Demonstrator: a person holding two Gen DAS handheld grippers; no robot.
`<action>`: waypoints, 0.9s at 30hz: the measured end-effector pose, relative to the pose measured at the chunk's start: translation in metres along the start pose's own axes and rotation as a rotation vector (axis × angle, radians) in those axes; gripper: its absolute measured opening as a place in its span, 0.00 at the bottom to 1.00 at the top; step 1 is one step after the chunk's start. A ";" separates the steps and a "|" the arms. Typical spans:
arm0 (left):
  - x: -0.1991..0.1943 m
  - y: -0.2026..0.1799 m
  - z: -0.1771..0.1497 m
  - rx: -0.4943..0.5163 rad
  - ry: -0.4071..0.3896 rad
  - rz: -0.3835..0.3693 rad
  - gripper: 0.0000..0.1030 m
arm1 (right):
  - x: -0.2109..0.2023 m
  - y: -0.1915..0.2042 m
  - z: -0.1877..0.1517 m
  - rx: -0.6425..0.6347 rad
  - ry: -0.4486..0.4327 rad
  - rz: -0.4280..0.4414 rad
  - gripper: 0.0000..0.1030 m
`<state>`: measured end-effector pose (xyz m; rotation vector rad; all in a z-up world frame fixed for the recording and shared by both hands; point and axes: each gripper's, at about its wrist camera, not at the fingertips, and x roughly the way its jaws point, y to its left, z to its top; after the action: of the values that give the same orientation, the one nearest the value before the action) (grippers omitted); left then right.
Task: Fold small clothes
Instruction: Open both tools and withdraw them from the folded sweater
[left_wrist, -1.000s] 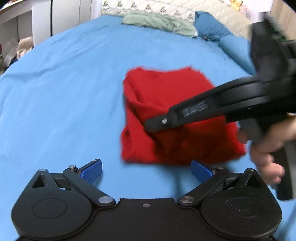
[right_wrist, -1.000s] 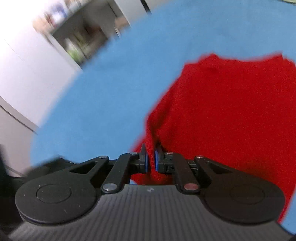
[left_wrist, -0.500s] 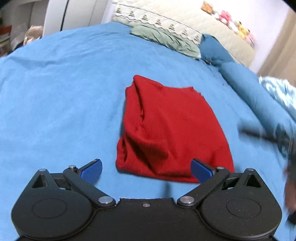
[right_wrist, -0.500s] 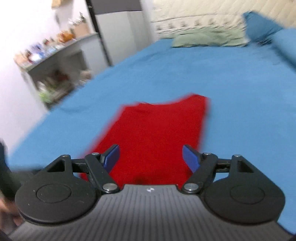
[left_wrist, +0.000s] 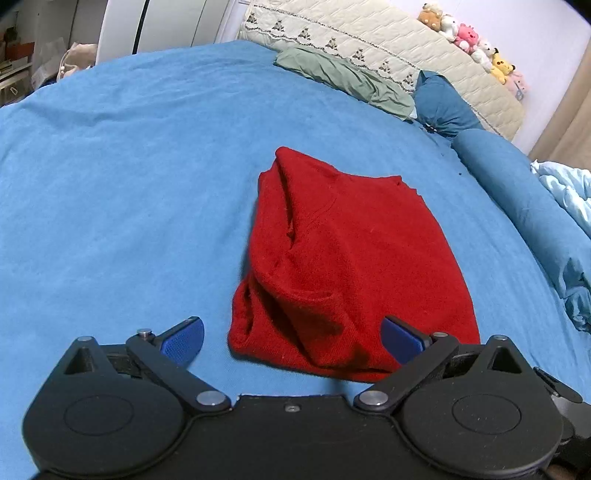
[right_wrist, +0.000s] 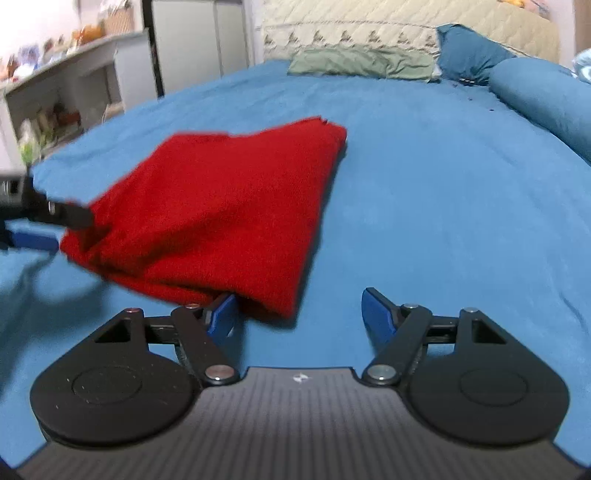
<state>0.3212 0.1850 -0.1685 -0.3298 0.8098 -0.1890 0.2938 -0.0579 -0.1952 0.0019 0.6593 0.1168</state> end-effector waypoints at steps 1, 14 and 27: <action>0.000 0.000 0.000 -0.002 -0.002 0.000 1.00 | 0.000 -0.001 0.002 0.016 -0.017 0.007 0.85; 0.002 -0.001 0.001 -0.013 -0.014 -0.003 1.00 | 0.007 0.007 -0.004 0.005 -0.018 -0.045 0.85; 0.009 0.007 -0.027 0.258 -0.025 0.201 0.98 | -0.001 -0.020 -0.009 -0.057 -0.006 -0.098 0.81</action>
<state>0.3077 0.1829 -0.1942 -0.0066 0.7788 -0.0991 0.2897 -0.0786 -0.2020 -0.0849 0.6486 0.0415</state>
